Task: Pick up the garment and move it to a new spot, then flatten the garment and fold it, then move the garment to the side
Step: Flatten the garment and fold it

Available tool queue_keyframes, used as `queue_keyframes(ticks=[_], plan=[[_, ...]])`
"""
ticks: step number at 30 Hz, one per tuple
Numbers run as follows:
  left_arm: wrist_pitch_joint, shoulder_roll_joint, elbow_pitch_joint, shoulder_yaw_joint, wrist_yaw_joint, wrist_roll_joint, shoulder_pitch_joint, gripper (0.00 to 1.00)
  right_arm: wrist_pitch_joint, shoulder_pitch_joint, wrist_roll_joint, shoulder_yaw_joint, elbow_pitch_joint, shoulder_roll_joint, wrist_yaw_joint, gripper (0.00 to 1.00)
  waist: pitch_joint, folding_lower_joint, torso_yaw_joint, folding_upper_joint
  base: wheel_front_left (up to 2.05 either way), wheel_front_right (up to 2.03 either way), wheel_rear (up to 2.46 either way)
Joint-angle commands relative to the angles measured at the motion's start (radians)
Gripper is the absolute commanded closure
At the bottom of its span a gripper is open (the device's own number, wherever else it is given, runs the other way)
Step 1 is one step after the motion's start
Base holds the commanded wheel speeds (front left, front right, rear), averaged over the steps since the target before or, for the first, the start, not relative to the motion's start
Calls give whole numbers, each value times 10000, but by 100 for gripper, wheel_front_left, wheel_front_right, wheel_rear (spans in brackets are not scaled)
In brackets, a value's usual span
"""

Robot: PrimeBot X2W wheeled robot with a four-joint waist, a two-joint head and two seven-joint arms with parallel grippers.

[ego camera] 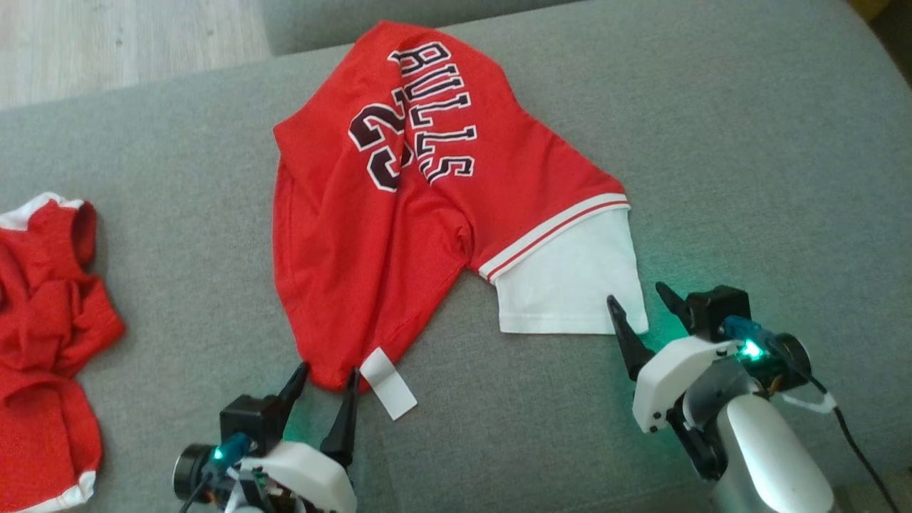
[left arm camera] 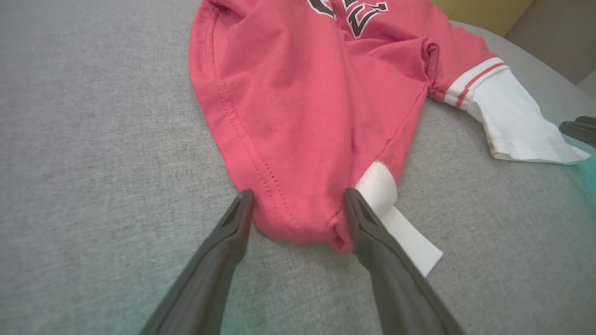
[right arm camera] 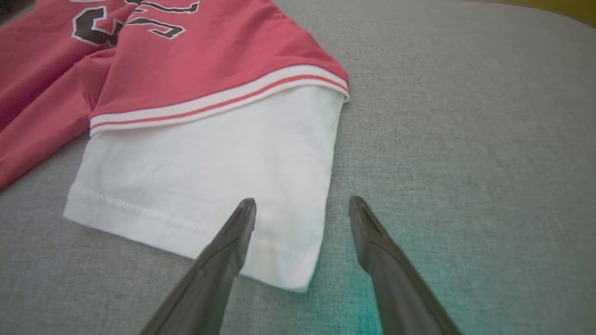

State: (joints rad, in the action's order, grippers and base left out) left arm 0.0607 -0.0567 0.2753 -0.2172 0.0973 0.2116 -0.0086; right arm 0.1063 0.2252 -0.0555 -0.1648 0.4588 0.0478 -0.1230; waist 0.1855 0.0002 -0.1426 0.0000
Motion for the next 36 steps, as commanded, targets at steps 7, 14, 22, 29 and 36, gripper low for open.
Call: queue_keyframes(ticks=[7,14,22,29,36], plan=[[-74,-21,-127,154,77,295,-598,0,50,418,-197,-395,-38,25,-77,0,205,-2,48,0,0,0,0],[-21,-76,-83,257,-200,352,-448,0,55,400,-251,-478,100,25,-77,0,192,-2,42,0,0,0,0],[233,-181,-95,207,-316,404,-167,0,93,346,-237,-462,105,25,-77,0,221,-2,119,0,0,0,0],[434,-142,108,-1,-331,509,-380,0,299,471,-348,-724,66,24,-77,0,459,-2,72,0,0,0,0],[812,-124,480,-281,-214,674,-421,16,666,531,-584,-1220,202,24,-77,10,593,-2,5,0,0,0,0]])
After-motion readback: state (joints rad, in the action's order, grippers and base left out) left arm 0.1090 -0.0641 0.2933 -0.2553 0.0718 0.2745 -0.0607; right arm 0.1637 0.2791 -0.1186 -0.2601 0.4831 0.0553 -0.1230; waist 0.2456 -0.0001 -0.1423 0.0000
